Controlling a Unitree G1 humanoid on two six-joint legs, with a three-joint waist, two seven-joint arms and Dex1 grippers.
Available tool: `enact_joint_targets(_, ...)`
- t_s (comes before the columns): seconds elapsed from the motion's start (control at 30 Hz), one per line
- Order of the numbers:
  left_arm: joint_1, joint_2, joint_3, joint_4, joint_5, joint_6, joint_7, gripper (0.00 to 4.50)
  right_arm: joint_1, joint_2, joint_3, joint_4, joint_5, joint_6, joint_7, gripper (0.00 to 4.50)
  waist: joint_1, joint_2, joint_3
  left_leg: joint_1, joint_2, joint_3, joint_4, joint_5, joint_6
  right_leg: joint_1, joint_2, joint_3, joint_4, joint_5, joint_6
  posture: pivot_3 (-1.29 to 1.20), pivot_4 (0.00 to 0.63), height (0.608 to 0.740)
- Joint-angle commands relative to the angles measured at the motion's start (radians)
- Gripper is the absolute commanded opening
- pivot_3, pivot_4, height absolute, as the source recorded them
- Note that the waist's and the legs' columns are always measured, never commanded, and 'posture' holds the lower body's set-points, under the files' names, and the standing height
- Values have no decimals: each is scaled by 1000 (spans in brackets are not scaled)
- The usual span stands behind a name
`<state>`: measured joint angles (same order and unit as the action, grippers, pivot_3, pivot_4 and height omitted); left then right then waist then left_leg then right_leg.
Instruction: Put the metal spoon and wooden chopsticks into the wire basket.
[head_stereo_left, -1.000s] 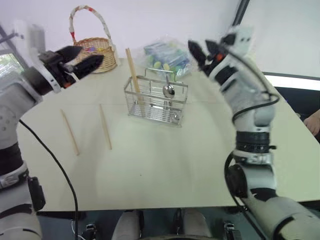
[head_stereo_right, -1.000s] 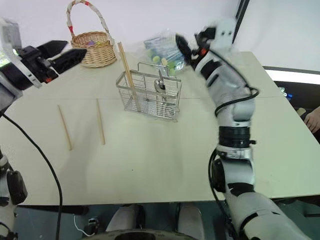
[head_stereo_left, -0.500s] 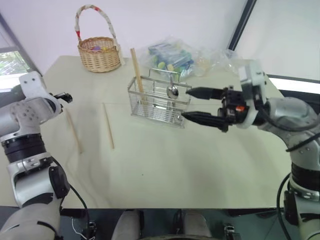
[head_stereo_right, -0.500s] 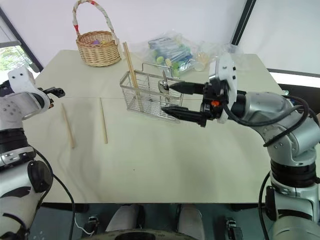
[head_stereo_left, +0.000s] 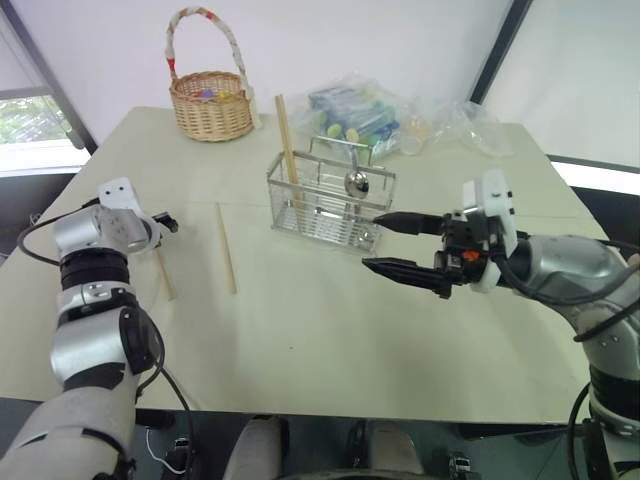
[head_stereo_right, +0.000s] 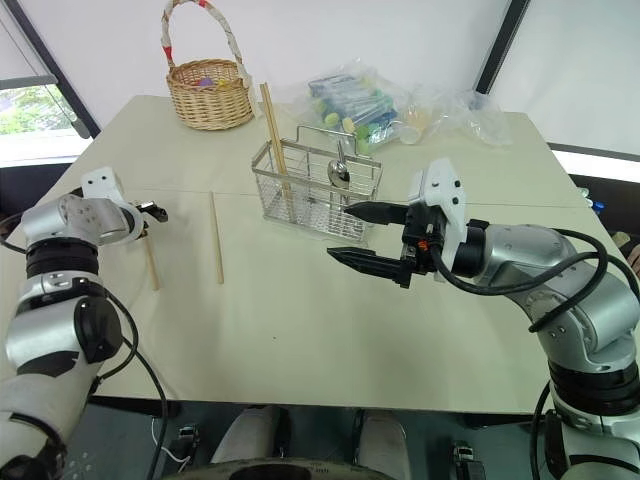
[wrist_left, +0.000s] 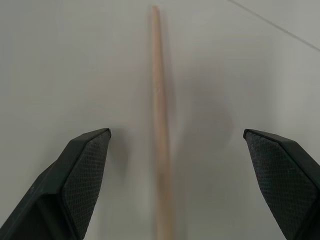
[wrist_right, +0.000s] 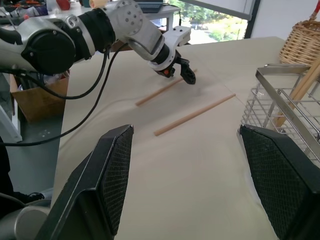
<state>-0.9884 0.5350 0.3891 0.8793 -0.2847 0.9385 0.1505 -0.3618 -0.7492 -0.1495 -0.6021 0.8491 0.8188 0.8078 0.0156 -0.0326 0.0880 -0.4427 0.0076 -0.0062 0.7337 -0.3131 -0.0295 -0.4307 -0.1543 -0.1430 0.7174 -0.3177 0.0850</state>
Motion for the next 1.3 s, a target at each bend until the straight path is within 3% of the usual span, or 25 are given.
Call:
enact_joint_targets(0.03,-53,15,5,84,12,-57,-23,3975,7,-1,-38,-37,24,-18,-29,3543,0,0,0,0,0,0,0,-1,2,0,0,0,0,0,0,0,150,628)
enact_joint_targets(0.07,-62,16,7,105,15,-68,-26,3720,12,0,-41,-41,28,-16,-37,3543,0,0,0,0,0,0,0,-2,4,0,0,0,0,0,0,0,150,628)
enact_joint_targets(0.33,-101,19,19,184,17,-105,-16,19,38,-16,-60,-50,38,-19,-65,3543,1,0,0,0,0,-1,0,-2,5,0,0,-2,1,1,1,0,150,628)
enact_joint_targets(0.53,-107,21,17,168,21,-164,-29,19,47,-25,-62,-40,36,-25,-65,3543,0,0,1,0,0,-1,0,-2,5,0,0,-2,1,1,1,0,150,628)
enact_joint_targets(0.63,-135,12,27,95,-6,-318,-120,19,49,-31,-60,-30,29,-26,-64,3543,0,-2,3,0,0,-1,0,-2,5,0,0,-2,1,1,1,0,150,628)
enact_joint_targets(0.8,-233,-16,170,-2,-162,-525,-219,19,41,-33,-64,-19,32,-15,-89,3543,-1,-5,5,-1,0,-2,0,0,-1,0,-1,-2,-1,1,1,0,150,628)
enact_joint_targets(0.97,-353,-90,276,-111,-358,-496,-267,19,66,-19,-55,-50,15,-23,-135,3543,0,-3,6,0,0,-1,-1,1,-1,2,-1,-2,-1,1,1,0,150,628)
enact_joint_targets(1.07,-374,-114,266,-113,-391,-488,-316,19,85,-3,-40,-64,-16,-32,-180,3543,-1,-2,6,0,0,-1,0,1,-1,3,-1,-3,-1,1,2,0,150,628)
enact_joint_targets(1.3,-363,-211,114,-137,-328,-510,-439,19,127,1,-70,-91,-17,-42,-233,3543,-1,-2,7,1,1,-1,0,-2,4,3,1,-4,0,1,1,0,150,628)
